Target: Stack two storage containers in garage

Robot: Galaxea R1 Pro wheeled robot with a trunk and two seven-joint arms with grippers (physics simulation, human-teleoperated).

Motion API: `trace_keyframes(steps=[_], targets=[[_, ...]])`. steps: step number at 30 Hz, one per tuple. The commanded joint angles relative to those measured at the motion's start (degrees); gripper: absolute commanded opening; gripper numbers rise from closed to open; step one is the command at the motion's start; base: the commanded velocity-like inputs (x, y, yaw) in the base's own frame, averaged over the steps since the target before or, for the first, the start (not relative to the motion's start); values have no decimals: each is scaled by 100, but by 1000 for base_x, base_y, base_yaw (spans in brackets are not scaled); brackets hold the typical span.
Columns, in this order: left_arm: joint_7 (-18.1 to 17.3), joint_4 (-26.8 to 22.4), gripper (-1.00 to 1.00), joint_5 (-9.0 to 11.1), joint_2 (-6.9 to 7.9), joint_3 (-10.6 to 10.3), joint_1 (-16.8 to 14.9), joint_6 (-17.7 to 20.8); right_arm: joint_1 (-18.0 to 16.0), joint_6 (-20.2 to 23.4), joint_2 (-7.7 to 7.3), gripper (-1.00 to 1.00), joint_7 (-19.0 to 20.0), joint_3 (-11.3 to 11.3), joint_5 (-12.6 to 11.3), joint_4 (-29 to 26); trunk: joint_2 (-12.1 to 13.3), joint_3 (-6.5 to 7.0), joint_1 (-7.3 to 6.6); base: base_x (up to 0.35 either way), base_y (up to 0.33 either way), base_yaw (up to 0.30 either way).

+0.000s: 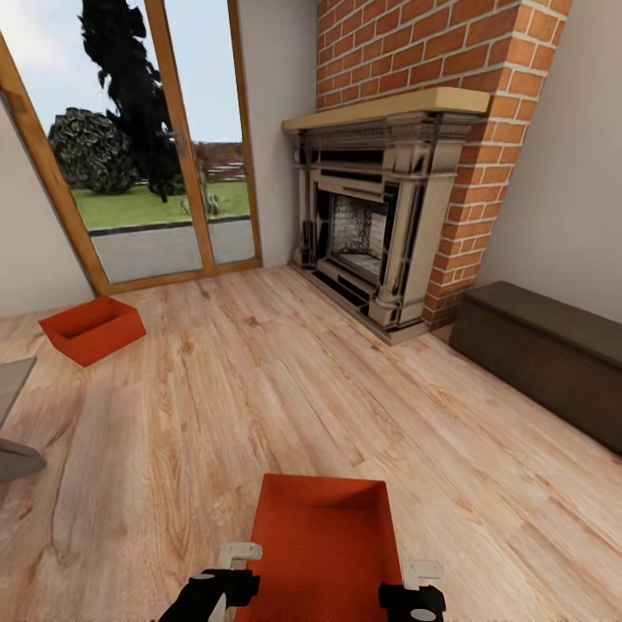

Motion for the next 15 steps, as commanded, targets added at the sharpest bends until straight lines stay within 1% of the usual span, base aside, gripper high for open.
trace_keyframes(steps=[1, 3, 6, 10, 15], targets=[[5, -21, 100, -70, -8, 12, 0, 34, -5, -2, -4, 100, -39, 49, -51, -4, -2, -9, -1, 0, 0, 0], [16, -31, 100, -218, -89, 0, -2, 37, -5, -2, -4, 100, -39, 49, -51, -4, -2, -12, -1, 0, 0, 0], [34, -35, 100, -407, -129, -4, -5, 28, -5, -2, -4, 100, -39, 49, -51, -4, -2, -13, -1, 0, 0, 0], [39, -128, 100, -473, -140, -6, -7, 34, -5, -2, 2, 100, -39, 49, -51, -4, -2, -14, -1, 0, 0, 0], [30, -264, 100, -490, -143, -6, -7, 85, -5, -2, -2, 100, -35, 49, -51, -4, -2, -14, -1, 0, 0, 0]])
